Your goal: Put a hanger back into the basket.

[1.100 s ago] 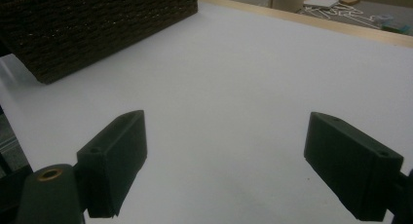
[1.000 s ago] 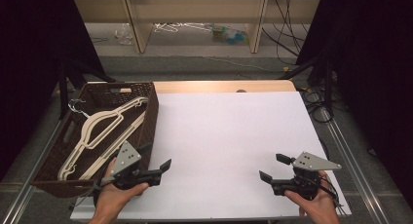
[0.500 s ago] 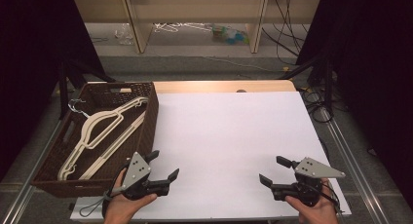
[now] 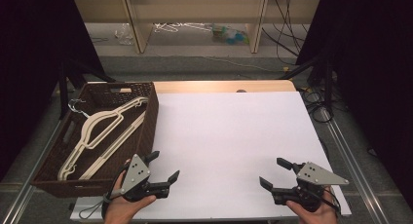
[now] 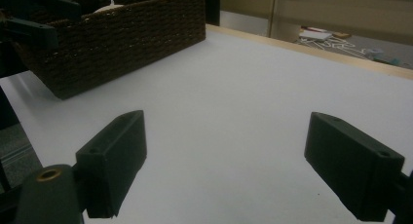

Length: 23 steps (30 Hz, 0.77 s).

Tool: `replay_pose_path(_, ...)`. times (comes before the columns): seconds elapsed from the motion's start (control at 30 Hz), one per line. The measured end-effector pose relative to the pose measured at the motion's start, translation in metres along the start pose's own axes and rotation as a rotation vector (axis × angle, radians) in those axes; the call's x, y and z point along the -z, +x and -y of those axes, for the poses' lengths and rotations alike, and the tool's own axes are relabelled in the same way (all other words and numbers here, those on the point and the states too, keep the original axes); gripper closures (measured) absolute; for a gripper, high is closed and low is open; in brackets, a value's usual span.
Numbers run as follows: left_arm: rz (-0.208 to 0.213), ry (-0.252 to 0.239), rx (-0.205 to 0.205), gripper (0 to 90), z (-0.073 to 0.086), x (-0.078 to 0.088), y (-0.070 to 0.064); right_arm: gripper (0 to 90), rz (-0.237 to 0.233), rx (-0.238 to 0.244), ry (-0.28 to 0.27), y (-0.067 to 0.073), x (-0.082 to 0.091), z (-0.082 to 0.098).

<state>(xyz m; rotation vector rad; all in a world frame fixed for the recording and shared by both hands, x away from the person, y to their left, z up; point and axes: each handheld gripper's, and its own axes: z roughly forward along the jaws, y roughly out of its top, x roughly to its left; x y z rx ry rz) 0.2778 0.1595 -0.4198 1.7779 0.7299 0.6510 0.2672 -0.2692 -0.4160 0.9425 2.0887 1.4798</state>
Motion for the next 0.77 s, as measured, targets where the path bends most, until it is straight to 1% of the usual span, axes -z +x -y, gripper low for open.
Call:
replay_pose_path(0.07,0.002,-0.011,0.001,16.0,0.0001,-0.0001,0.0012,16.5,0.0,0.003,0.002,0.0,0.0009,-0.0004)
replay_pose_path(0.1,0.001,-0.011,0.0,16.0,0.0001,0.0,0.0016,16.5,-0.005,-0.002,-0.017,0.0003,-0.0006,0.0001)
replay_pose_path(0.13,0.0,-0.011,0.0,16.0,0.0002,0.0,0.0019,16.5,-0.01,0.003,-0.003,-0.0002,0.0004,-0.0005)
replay_pose_path(0.23,-0.007,-0.003,0.007,16.0,0.0004,0.0008,0.0024,16.5,-0.012,0.004,0.0,-0.0002,0.0004,-0.0002)
replay_pose_path(0.27,-0.007,-0.01,0.007,16.0,0.0005,0.0004,0.0032,16.5,-0.012,0.004,-0.002,-0.0001,0.0002,-0.0001)
replay_pose_path(0.3,-0.013,-0.003,0.009,16.0,0.0004,0.0012,0.0033,16.5,-0.013,0.004,0.002,0.0,0.0002,-0.0001)
replay_pose_path(0.37,-0.013,-0.003,0.0,16.0,0.0005,0.0012,0.0047,16.5,-0.013,0.006,0.004,0.0002,-0.0001,0.0002)
replay_pose_path(0.4,-0.01,-0.007,0.009,16.0,0.001,0.0006,0.0046,16.6,-0.019,0.006,0.007,0.0003,-0.0001,0.0003)
replay_pose_path(0.43,-0.013,-0.001,0.006,16.0,0.0009,0.001,0.0046,16.6,-0.01,0.007,-0.006,0.0003,-0.0012,0.0009)
replay_pose_path(0.47,-0.011,-0.002,0.009,16.0,0.0011,0.0009,0.0046,16.5,-0.012,-0.001,-0.003,0.0005,-0.0012,0.0011)
replay_pose_path(0.53,-0.011,-0.002,0.008,16.0,0.0011,0.0008,0.0048,16.6,-0.002,0.008,0.011,-0.0001,-0.0004,0.0011)
replay_pose_path(0.6,-0.013,0.0,0.011,16.0,0.0011,0.0011,0.0048,16.6,-0.003,0.007,0.009,-0.0001,-0.0008,0.0013)
replay_pose_path(0.63,-0.013,0.0,0.01,16.0,0.0011,0.0011,0.005,16.6,-0.015,0.002,-0.002,0.0003,-0.0023,0.0018)
replay_pose_path(0.67,-0.013,0.0,0.01,16.0,0.0011,0.0011,0.0049,16.6,-0.017,0.008,0.018,0.0002,-0.0015,0.0015)
replay_pose_path(0.7,-0.006,-0.01,0.01,16.0,0.0013,0.0003,0.0053,16.5,-0.021,0.005,0.019,0.0002,-0.0022,0.0019)
replay_pose_path(0.73,-0.012,0.001,0.01,16.0,0.001,0.0011,0.0049,16.5,-0.02,0.004,0.023,0.0004,-0.0021,0.0019)
replay_pose_path(0.77,-0.01,-0.002,0.01,16.0,0.0012,0.0009,0.0048,16.6,-0.019,0.007,0.021,0.0004,-0.0026,0.0022)
